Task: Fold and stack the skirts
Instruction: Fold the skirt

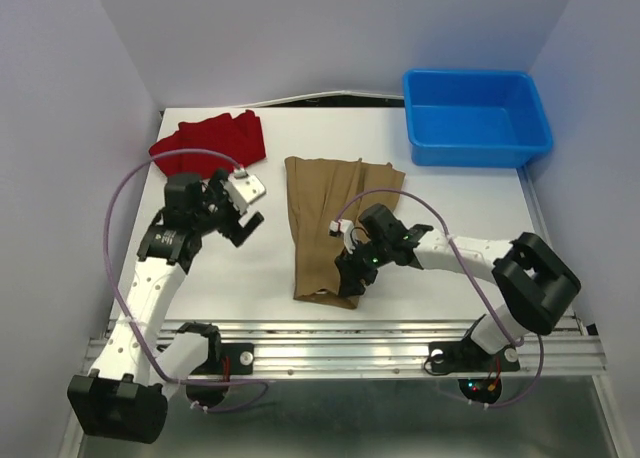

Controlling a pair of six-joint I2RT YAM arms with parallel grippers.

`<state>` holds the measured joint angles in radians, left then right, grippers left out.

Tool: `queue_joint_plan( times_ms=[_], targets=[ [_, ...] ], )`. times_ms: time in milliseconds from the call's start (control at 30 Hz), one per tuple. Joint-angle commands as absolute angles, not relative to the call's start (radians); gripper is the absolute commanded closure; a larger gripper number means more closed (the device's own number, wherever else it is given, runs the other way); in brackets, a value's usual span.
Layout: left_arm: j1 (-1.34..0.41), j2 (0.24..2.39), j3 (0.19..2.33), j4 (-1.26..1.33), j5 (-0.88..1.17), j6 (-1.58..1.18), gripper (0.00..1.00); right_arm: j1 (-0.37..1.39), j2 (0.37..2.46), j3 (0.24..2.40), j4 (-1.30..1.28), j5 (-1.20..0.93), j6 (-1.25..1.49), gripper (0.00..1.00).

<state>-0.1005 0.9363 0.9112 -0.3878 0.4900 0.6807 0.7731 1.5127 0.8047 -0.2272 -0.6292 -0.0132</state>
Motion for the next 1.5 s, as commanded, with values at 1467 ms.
queue_joint_plan(
  times_ms=[1467],
  targets=[
    [-1.103,1.126,0.278,0.273,-0.059,1.066,0.09,0.690,2.095,1.172,-0.189,-0.880,0.189,0.67]
  ],
)
